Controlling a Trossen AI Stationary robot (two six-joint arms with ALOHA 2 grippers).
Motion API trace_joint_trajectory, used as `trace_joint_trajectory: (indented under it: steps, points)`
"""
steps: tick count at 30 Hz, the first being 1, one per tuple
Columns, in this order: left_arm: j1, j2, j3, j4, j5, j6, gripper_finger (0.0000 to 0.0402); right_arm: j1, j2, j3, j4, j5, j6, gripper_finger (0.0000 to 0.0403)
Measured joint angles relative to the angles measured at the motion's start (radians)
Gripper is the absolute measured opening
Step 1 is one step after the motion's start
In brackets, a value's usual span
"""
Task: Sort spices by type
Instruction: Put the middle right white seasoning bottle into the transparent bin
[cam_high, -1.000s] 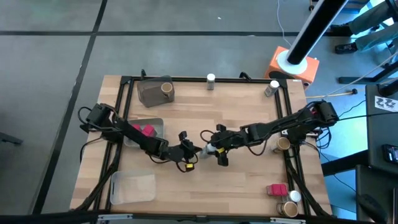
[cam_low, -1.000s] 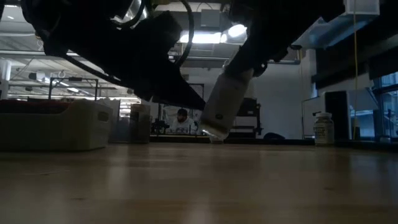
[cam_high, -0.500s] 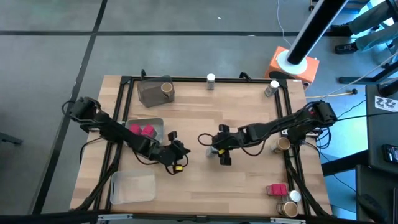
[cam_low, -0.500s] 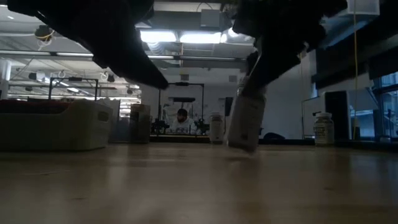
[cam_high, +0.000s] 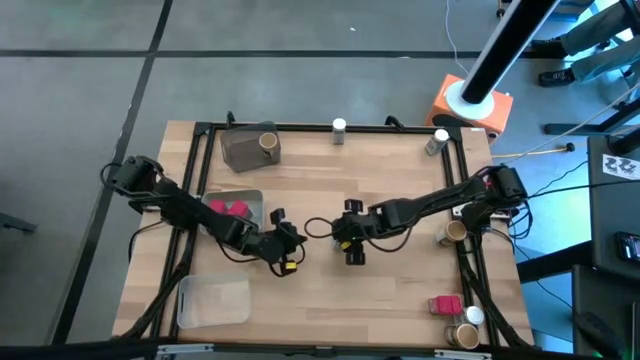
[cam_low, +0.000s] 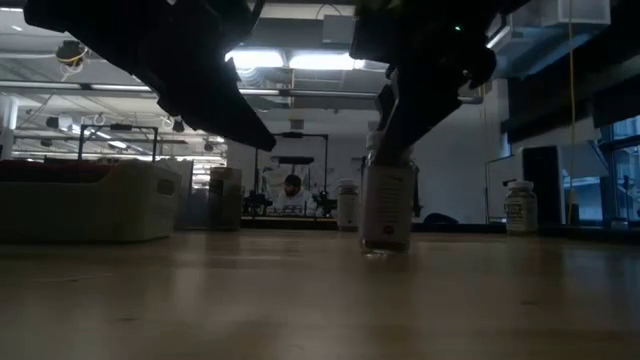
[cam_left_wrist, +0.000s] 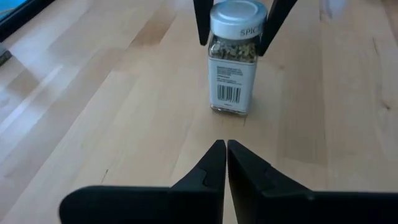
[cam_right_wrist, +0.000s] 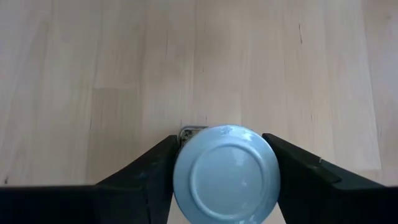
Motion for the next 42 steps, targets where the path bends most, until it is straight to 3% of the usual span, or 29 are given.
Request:
trace_joint_trajectory:
  steps: [5,9,15,20,28,35,38,42]
  points:
    - [0.000,0.000,0.000,0.002,0.000,0.003,0.0008,-0.001,0.004,-0.004,0.012,-0.028,0.000,0.0249]
    - [0.009,0.000,0.000,0.021,0.000,-0.002,0.0032,0.000,0.004,0.019,0.000,-0.027,0.000,0.0276]
    - [0.038,0.000,0.000,0.105,0.024,0.014,0.0108,0.020,-0.031,0.106,-0.221,0.002,-0.005,0.0293]
    - [0.078,0.000,0.000,0.217,0.156,0.042,0.0187,0.088,-0.156,0.009,-0.214,0.078,0.003,0.0293]
    - [0.146,0.026,0.033,0.297,0.289,0.093,0.0279,0.162,-0.395,-0.402,0.142,0.118,0.186,0.0293]
    - [0.187,0.138,0.182,0.266,0.294,0.221,0.0288,0.170,-0.461,-0.695,0.515,0.168,0.287,0.0293]
    - [0.210,0.170,0.235,0.215,0.310,0.243,0.0288,0.170,-0.452,-0.757,0.655,0.172,0.289,0.0293]
    - [0.244,0.220,0.270,0.205,0.409,0.236,0.0288,0.170,-0.451,-0.788,0.714,0.182,0.286,0.0293]
